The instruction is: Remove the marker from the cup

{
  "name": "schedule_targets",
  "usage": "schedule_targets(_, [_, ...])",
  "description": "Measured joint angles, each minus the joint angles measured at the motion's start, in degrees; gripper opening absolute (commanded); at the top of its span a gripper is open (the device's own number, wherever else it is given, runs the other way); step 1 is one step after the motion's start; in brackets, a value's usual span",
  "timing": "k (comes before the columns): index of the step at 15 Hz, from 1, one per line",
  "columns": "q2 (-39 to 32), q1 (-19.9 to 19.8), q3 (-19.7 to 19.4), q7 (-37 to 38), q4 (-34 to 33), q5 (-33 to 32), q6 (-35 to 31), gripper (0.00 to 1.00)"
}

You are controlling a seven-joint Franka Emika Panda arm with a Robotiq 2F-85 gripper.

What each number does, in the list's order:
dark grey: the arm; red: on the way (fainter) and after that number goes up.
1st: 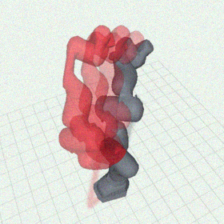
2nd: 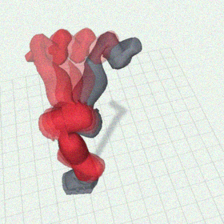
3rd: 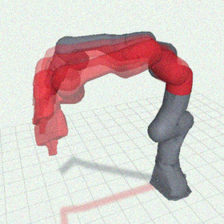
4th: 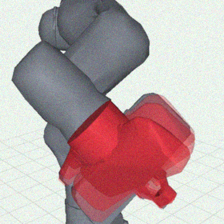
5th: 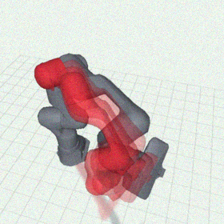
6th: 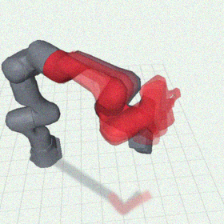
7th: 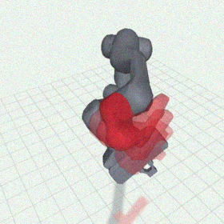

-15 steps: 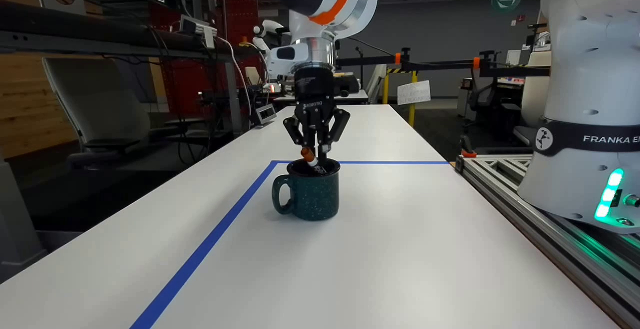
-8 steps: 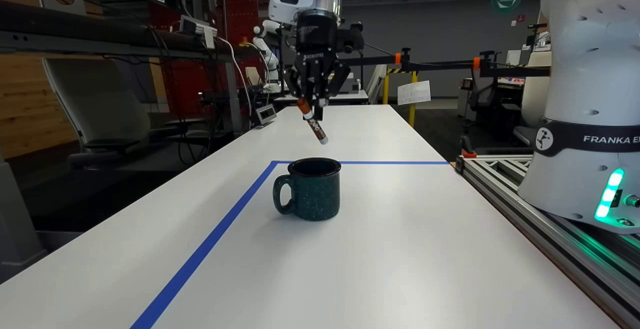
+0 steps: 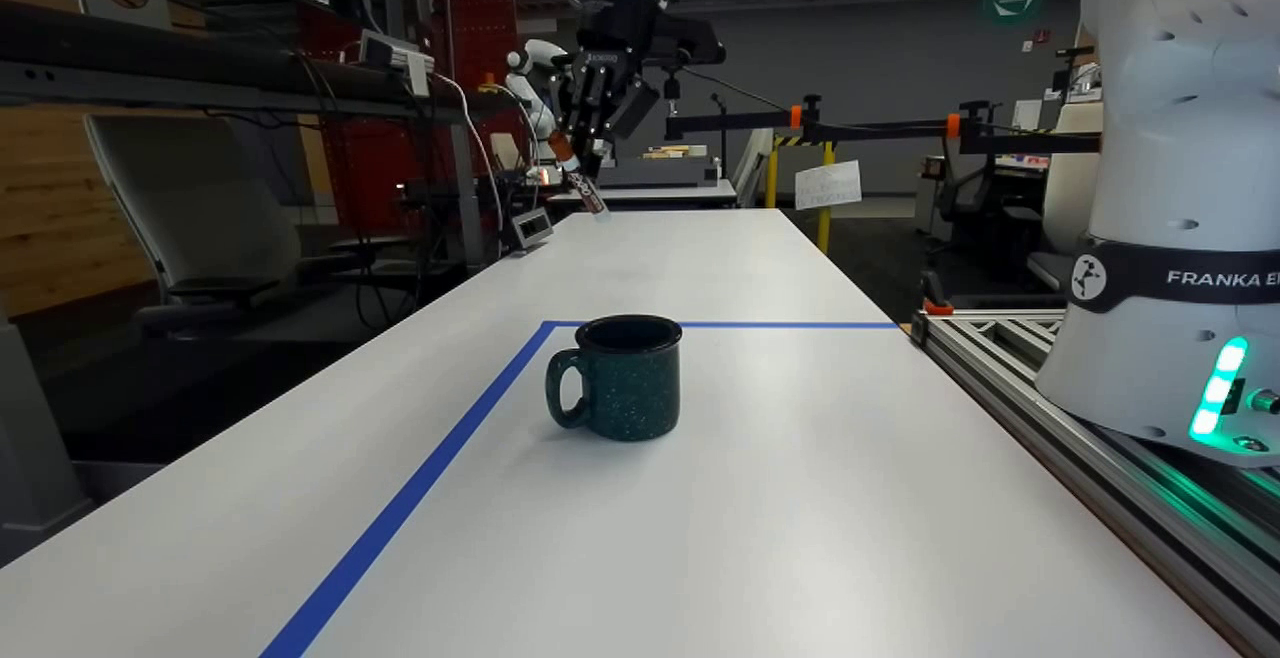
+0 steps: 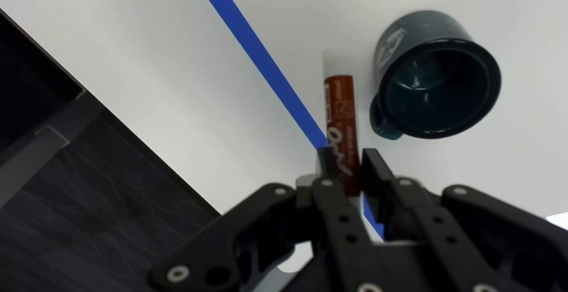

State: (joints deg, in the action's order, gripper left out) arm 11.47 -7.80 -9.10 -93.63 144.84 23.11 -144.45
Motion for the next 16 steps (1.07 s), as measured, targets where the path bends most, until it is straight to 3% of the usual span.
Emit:
schedule_targets(7, [-12.8,0.1,-1.8,4.3,-5.7,0.3,-3.5,0.05])
schedule_targets(16, [-27.9,-2.4,1.5,10.3,-14.2,-0.1,-4.9,0.05])
